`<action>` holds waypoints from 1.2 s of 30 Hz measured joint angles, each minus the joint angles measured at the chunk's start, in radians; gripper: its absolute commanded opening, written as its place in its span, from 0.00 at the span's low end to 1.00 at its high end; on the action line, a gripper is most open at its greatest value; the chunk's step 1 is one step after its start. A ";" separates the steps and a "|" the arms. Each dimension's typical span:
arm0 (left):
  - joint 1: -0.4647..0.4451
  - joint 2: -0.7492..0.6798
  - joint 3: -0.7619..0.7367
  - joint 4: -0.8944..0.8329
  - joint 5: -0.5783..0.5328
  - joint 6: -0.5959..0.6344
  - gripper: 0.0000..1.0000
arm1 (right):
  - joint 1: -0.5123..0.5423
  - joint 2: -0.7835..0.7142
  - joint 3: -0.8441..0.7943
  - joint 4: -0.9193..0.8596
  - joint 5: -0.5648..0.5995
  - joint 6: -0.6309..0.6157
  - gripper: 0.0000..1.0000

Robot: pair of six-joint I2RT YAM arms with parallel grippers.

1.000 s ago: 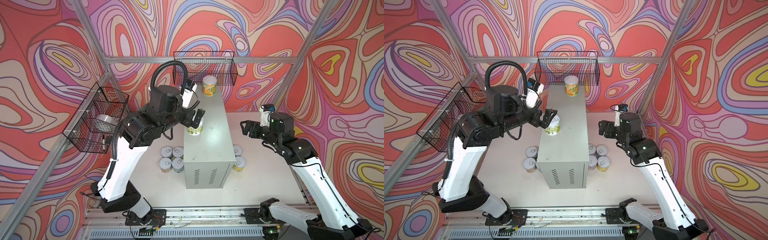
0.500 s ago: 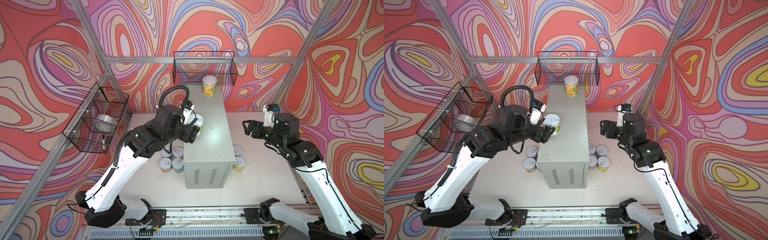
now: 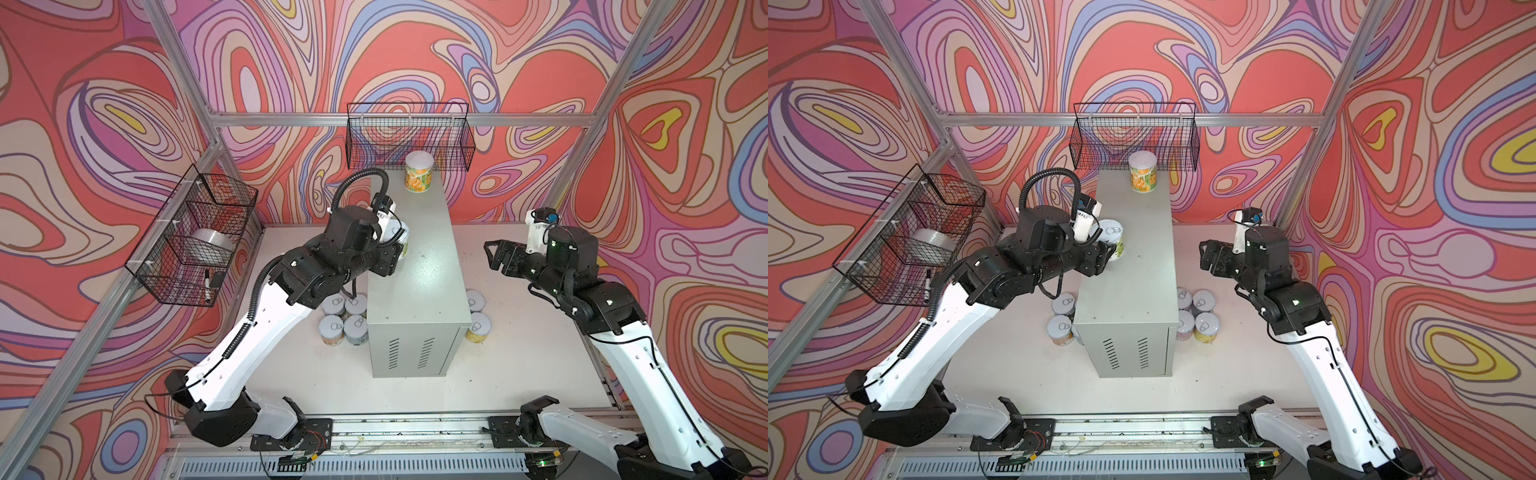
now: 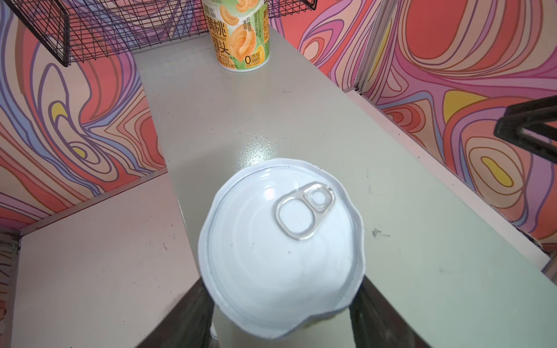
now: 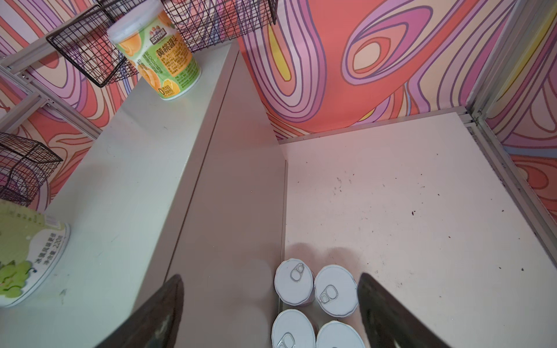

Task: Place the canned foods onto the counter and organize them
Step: 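Move the can along the cabinet top toward the orange-labelled tub with the left gripper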

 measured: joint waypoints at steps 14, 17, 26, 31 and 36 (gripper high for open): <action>0.071 0.126 0.036 0.108 0.009 -0.003 0.71 | 0.000 0.013 -0.013 0.031 0.002 -0.002 0.93; 0.071 0.151 0.039 0.136 -0.014 0.001 0.71 | 0.000 0.014 -0.023 0.037 0.005 -0.002 0.93; 0.098 0.208 0.039 0.245 -0.050 0.010 0.67 | 0.000 0.033 -0.026 0.061 0.008 -0.004 0.93; 0.111 0.239 0.040 0.291 -0.064 0.011 0.64 | 0.000 0.037 -0.034 0.073 0.008 -0.004 0.93; 0.122 0.269 0.040 0.322 -0.076 0.014 0.64 | 0.000 0.055 -0.039 0.077 0.008 -0.004 0.93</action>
